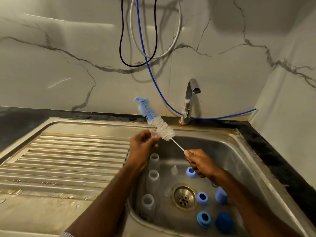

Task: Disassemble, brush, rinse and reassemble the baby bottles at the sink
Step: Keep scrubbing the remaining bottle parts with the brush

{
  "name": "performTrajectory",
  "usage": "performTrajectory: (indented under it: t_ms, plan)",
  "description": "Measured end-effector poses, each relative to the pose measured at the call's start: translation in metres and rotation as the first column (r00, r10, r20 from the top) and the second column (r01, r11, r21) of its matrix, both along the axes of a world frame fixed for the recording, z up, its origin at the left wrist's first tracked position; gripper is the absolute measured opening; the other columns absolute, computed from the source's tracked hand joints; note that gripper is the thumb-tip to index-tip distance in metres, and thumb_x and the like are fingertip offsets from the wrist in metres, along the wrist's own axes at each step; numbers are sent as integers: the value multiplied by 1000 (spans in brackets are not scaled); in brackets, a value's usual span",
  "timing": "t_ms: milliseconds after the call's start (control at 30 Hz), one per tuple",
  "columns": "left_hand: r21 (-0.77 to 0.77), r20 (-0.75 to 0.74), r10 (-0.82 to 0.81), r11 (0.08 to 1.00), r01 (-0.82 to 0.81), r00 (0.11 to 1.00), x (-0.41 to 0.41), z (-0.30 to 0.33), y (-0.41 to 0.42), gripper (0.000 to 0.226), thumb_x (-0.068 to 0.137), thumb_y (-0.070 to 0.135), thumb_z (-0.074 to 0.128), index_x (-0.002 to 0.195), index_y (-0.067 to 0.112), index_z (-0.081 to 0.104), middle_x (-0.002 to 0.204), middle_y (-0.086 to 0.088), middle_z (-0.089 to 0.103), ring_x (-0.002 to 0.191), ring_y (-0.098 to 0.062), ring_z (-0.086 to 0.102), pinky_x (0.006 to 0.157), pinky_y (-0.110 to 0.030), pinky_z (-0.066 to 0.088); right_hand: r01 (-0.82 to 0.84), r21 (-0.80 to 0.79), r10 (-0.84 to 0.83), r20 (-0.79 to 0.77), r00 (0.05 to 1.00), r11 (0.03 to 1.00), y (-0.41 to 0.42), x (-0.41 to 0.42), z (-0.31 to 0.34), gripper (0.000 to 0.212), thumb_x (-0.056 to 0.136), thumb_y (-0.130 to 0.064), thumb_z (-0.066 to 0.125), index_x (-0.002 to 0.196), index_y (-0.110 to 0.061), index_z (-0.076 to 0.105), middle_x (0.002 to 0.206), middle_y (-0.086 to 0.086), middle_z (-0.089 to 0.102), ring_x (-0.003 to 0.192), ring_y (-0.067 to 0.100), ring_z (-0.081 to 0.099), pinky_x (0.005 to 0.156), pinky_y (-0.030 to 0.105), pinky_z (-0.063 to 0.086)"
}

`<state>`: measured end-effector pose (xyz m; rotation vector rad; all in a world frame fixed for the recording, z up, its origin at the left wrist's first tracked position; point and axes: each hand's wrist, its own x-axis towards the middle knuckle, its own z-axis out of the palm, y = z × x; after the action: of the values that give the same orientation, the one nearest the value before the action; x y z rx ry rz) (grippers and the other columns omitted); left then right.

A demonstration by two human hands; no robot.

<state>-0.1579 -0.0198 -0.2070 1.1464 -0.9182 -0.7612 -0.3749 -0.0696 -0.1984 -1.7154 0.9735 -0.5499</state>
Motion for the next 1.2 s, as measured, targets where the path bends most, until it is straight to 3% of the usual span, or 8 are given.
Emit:
performTrajectory:
  t_ms: [100, 333, 500, 633, 733, 833, 1067, 1200]
  plan:
    - [22, 248, -63, 998, 60, 967, -14, -4, 0, 7, 92, 12, 71, 93, 5, 71, 75, -2, 70, 71, -15, 66, 65, -26, 56, -9, -68, 9, -6, 1000, 998, 4, 7, -6, 43, 108, -26, 41, 65, -19, 43, 47, -12, 35, 41, 2, 28, 41, 15, 25]
    - [23, 35, 52, 998, -53, 998, 5, 1, 0, 6, 91, 12, 71, 94, 8, 75, 87, -7, 75, 81, -21, 70, 72, -27, 59, 9, -171, -25, -92, 995, 985, -11, -12, -4, 37, 106, -26, 45, 72, -14, 50, 51, -8, 39, 46, 4, 33, 44, 14, 30]
    - [81, 394, -18, 997, -16, 919, -15, -5, -1, 7, 86, 17, 78, 87, 11, 75, 73, -1, 73, 67, -12, 69, 63, -22, 55, -26, -158, 21, -35, 999, 987, -2, 5, -9, 39, 106, -27, 46, 68, -18, 48, 52, -10, 41, 47, 4, 35, 47, 17, 31]
    - [77, 402, 111, 985, -154, 909, -22, -8, -10, 10, 80, 17, 83, 82, 13, 74, 71, -1, 72, 67, -15, 70, 63, -29, 59, 19, -277, -26, -20, 999, 961, -6, 5, -13, 41, 106, -26, 47, 66, -17, 47, 54, -8, 40, 52, 7, 35, 55, 29, 33]
    - [86, 411, 243, 949, -302, 879, -11, -4, -7, 9, 84, 19, 80, 92, 20, 75, 79, 10, 71, 71, -1, 69, 63, -15, 56, 14, -337, -45, -86, 995, 941, -17, -7, -12, 40, 105, -24, 49, 65, -18, 47, 55, -10, 39, 53, 4, 35, 54, 23, 34]
    - [82, 422, 309, 923, -375, 852, 1, -2, -5, 8, 85, 22, 79, 88, 25, 72, 79, 11, 71, 72, -1, 68, 69, -18, 58, 7, -356, -61, -140, 988, 935, -26, -21, -15, 42, 104, -23, 50, 62, -22, 45, 52, -13, 40, 52, 4, 35, 56, 27, 33]
    - [32, 515, 238, 955, -295, 824, -23, -7, -3, 8, 84, 21, 80, 86, 17, 73, 75, 8, 71, 68, 0, 68, 65, -16, 56, -40, -431, -27, -149, 988, 901, -11, 8, -15, 42, 105, -25, 47, 63, -26, 48, 54, -13, 47, 53, 3, 42, 54, 21, 37]
    - [81, 454, 289, 929, -362, 843, -19, -3, -7, 9, 79, 23, 83, 82, 17, 76, 69, 9, 71, 64, 0, 68, 60, -9, 51, -50, -450, -25, -159, 987, 892, -13, 7, -17, 41, 105, -25, 47, 65, -23, 49, 55, -13, 47, 53, 3, 43, 54, 21, 40]
